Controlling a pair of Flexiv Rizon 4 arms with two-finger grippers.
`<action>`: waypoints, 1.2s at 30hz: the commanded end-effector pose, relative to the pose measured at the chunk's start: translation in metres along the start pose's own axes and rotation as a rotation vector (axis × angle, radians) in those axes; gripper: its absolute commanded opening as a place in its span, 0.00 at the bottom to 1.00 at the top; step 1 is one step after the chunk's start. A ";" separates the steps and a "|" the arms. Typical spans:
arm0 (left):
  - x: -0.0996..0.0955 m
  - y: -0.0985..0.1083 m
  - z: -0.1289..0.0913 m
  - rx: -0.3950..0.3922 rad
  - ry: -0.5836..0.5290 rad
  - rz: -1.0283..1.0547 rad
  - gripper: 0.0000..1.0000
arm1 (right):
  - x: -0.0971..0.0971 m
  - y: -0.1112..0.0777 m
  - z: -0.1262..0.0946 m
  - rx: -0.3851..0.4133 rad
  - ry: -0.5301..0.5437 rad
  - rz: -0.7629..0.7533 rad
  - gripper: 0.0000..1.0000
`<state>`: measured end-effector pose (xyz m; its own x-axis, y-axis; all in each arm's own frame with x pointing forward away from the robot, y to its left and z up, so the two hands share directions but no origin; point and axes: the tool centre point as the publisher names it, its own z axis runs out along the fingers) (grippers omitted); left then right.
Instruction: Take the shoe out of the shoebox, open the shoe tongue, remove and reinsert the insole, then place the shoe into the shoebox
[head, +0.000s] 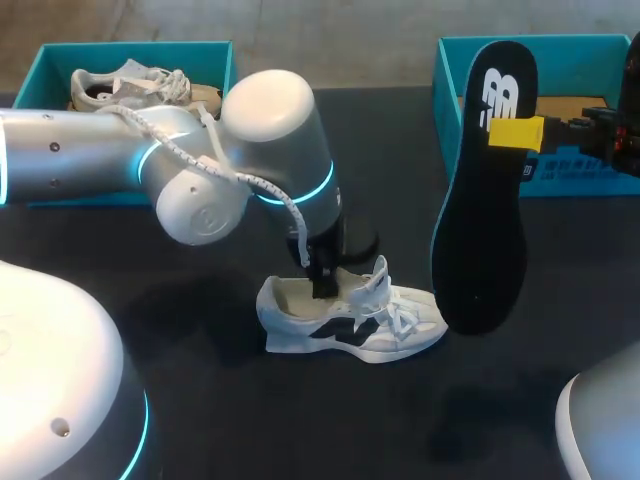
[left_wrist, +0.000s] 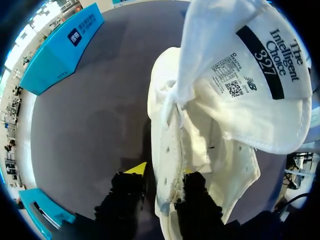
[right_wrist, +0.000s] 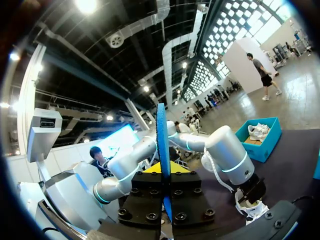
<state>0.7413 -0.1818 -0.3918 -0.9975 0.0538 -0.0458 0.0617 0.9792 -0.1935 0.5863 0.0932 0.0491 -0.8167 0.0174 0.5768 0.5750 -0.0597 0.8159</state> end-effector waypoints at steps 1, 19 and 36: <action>0.000 -0.002 0.004 -0.004 0.000 0.006 0.00 | 0.004 -0.007 -0.002 -0.012 -0.010 0.001 0.00; -0.001 0.001 -0.036 0.035 -0.038 0.127 0.00 | 0.004 -0.007 -0.002 -0.012 -0.010 0.001 0.00; 0.004 0.019 -0.081 0.065 0.010 0.493 0.00 | 0.004 -0.007 -0.002 -0.012 -0.010 0.001 0.00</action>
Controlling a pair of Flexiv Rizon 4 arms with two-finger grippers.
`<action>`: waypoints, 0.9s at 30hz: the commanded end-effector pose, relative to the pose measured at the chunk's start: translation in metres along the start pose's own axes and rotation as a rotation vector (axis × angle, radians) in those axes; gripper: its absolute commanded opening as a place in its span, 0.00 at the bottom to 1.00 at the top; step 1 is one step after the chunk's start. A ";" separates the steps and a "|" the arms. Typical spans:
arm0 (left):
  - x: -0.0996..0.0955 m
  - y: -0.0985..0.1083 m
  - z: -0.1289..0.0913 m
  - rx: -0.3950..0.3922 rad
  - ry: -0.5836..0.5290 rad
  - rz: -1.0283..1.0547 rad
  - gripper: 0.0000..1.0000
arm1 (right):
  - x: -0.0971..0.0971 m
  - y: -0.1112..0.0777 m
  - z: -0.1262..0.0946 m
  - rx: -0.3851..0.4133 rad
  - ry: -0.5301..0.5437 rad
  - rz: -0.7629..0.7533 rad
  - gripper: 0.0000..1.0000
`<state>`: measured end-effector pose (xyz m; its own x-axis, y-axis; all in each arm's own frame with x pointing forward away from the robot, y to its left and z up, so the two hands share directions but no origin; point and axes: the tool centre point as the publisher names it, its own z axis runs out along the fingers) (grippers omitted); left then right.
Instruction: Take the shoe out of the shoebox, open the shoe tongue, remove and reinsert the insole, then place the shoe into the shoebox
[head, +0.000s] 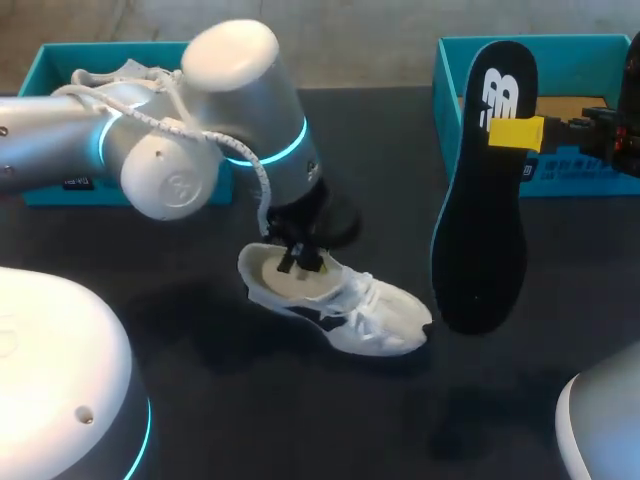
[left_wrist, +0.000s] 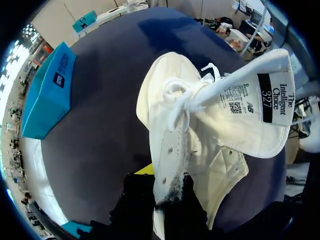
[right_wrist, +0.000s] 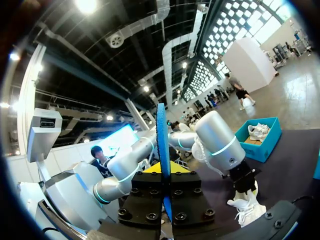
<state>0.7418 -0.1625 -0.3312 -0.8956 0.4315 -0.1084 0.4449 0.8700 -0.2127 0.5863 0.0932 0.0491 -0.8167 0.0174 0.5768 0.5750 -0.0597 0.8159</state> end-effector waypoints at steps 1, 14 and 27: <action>0.011 0.008 -0.021 0.012 -0.008 0.134 0.00 | 0.004 -0.007 -0.002 -0.012 -0.010 0.001 0.00; 0.013 0.006 -0.037 -0.012 0.053 0.494 0.00 | 0.004 -0.007 -0.002 -0.012 -0.010 0.001 0.00; 0.023 -0.013 -0.035 -0.098 0.100 0.855 0.00 | 0.004 -0.007 -0.002 -0.012 -0.010 0.001 0.00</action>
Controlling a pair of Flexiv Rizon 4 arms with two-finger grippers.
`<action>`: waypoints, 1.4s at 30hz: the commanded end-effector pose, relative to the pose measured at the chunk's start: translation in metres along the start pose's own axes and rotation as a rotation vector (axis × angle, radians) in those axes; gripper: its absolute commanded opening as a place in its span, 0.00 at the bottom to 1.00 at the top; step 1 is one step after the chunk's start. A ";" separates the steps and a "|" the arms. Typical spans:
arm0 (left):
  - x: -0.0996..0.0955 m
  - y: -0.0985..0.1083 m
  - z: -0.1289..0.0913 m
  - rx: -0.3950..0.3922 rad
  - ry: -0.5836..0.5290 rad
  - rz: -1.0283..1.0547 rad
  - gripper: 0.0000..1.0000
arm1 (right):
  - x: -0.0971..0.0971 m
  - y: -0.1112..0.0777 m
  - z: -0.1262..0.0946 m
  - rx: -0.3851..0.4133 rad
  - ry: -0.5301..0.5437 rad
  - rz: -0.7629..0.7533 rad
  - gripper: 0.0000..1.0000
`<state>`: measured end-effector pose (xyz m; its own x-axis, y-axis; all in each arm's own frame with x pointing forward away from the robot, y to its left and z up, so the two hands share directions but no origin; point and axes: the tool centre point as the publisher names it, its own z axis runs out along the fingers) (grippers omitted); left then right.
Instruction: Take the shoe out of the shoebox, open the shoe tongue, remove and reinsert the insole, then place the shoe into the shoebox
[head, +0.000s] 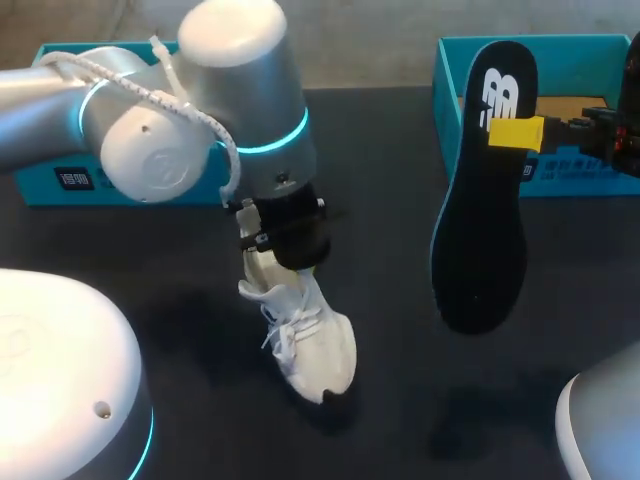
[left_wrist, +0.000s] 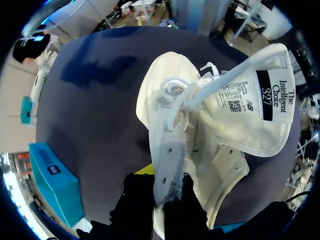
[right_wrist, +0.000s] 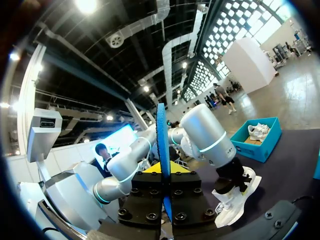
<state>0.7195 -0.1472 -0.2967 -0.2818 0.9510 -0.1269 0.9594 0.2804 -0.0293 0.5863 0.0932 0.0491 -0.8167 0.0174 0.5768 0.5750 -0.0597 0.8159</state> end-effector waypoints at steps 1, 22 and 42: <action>-0.008 -0.007 0.003 -0.012 0.028 0.044 0.00 | 0.004 -0.007 -0.002 -0.012 -0.010 0.001 0.00; -0.005 -0.043 0.034 0.019 0.097 0.211 0.00 | 0.004 -0.007 -0.002 -0.012 -0.010 0.001 0.00; -0.012 -0.054 0.066 0.038 0.184 0.274 0.00 | 0.004 -0.007 -0.002 -0.012 -0.010 0.001 0.00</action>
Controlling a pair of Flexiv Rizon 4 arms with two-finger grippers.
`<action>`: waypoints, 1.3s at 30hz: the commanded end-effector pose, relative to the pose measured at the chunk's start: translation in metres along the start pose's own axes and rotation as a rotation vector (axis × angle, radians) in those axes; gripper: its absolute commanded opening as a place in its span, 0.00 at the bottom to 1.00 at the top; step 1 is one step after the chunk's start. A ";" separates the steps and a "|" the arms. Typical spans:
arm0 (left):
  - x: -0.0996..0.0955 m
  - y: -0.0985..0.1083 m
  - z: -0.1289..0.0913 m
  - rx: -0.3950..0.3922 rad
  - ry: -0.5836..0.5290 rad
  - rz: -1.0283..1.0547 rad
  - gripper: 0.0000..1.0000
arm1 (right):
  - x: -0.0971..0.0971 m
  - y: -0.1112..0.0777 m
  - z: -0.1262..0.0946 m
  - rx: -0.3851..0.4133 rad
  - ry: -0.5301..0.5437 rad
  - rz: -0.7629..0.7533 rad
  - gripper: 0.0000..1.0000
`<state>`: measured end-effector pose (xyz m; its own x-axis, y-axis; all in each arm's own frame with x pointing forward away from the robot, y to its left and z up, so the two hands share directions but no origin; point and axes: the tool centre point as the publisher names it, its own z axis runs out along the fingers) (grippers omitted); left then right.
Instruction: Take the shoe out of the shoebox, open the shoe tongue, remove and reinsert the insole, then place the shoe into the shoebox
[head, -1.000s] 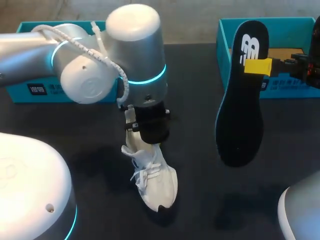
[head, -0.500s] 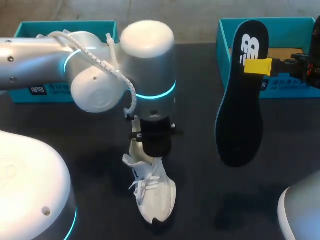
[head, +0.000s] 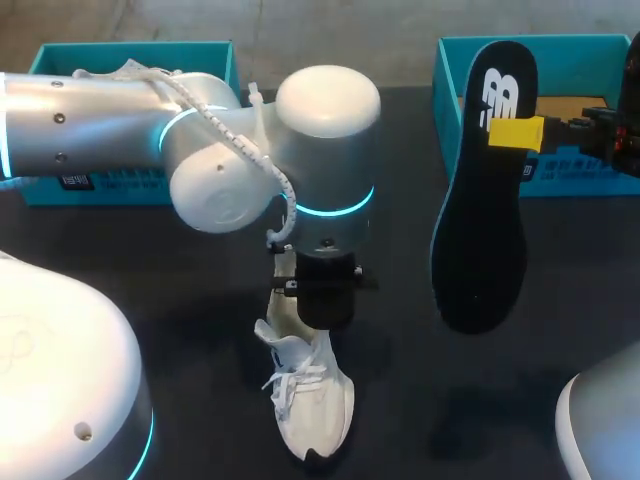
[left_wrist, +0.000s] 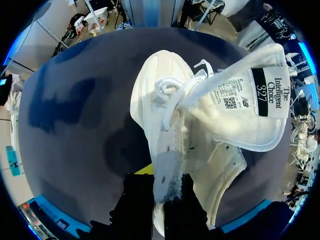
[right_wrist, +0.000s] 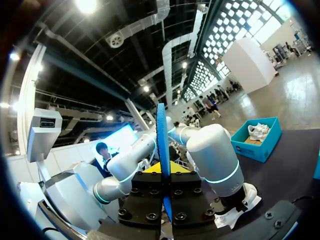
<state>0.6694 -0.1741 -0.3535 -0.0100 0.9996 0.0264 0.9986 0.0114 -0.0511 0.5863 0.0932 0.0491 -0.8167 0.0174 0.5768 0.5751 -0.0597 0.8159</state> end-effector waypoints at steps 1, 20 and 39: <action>-0.008 0.003 0.007 0.007 0.024 0.005 0.00 | 0.004 -0.007 -0.002 -0.012 -0.010 0.001 0.00; -0.015 0.007 0.028 0.069 0.062 0.026 0.00 | 0.004 -0.007 -0.002 -0.012 -0.010 0.001 0.00; -0.020 0.019 -0.006 0.138 -0.079 -0.017 1.00 | 0.004 -0.007 -0.002 -0.012 -0.010 0.001 0.00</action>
<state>0.6873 -0.2079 -0.3629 -0.0319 0.9994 -0.0163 0.9817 0.0283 -0.1882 0.5863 0.0932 0.0491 -0.8167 0.0174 0.5769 0.5751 -0.0597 0.8159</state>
